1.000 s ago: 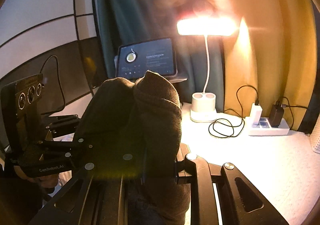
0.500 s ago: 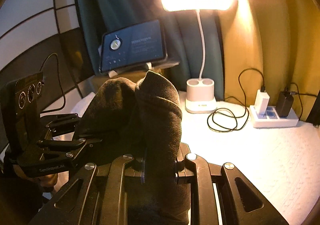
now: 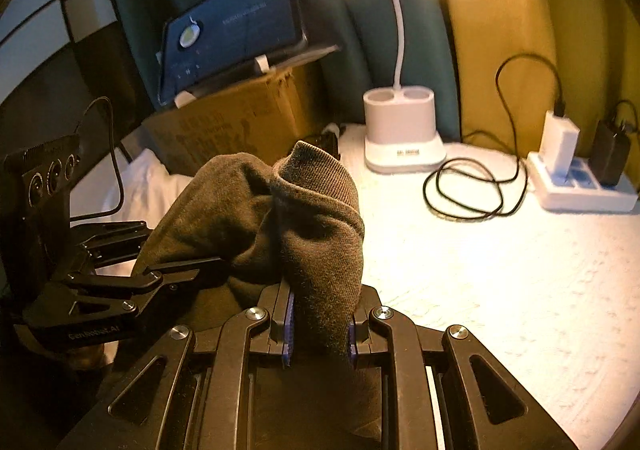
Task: Fold small clothes
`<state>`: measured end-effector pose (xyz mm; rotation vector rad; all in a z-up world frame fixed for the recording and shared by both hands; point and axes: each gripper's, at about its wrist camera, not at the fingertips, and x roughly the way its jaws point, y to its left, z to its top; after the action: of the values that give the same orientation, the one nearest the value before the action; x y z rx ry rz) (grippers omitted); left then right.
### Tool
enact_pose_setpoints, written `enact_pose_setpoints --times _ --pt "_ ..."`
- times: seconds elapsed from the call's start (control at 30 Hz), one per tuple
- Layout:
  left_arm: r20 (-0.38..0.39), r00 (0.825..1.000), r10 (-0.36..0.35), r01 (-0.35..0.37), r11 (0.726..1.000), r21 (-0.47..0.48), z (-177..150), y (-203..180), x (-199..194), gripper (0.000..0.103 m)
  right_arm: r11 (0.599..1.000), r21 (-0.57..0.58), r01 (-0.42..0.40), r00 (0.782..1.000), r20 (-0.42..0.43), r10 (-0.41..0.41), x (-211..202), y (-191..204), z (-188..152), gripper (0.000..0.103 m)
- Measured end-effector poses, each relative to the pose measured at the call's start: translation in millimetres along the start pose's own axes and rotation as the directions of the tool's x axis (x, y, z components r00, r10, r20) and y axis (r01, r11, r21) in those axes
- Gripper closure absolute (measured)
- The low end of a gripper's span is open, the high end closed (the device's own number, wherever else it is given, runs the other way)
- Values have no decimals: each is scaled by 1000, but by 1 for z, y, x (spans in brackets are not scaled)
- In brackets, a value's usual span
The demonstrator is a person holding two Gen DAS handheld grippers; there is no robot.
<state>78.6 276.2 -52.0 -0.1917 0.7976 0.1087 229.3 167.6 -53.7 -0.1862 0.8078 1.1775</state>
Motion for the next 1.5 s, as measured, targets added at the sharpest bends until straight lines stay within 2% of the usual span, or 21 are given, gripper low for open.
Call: enact_pose_setpoints --times 0.37,0.67,0.8,0.87,0.9,0.93,1.13,1.37,1.5 --pt "-102 995 8 -16 997 -81 -2 21 30 71 999 43 -20 996 -84 23 44 -20 -8 84" --pt "-98 994 48 -59 992 -112 2 31 34 66 997 82 -5 995 -99 13 55 -33 -11 81" --pt "-82 993 82 -90 991 -100 3 31 30 66 995 85 46 995 -90 -38 48 -36 -11 73" --pt "-73 992 104 -112 988 -102 4 33 27 66 992 87 86 994 -81 -79 43 -40 -12 59" --pt "-71 990 118 -125 987 -98 4 33 25 66 990 90 107 992 -80 -100 42 -42 -11 48" --pt "-67 989 135 -141 986 -94 5 33 23 66 988 90 126 990 -78 -119 40 -43 -12 43" --pt "-42 977 207 -210 972 -101 8 36 5 66 979 80 186 981 -75 -180 28 -44 -15 42" --pt "-7 996 94 -94 991 -99 -2 15 -28 66 972 79 223 974 -57 -219 6 -39 -18 42" --pt "-10 998 70 -70 995 -64 -14 -7 -37 66 972 66 224 974 -50 -221 -4 -34 -24 42"
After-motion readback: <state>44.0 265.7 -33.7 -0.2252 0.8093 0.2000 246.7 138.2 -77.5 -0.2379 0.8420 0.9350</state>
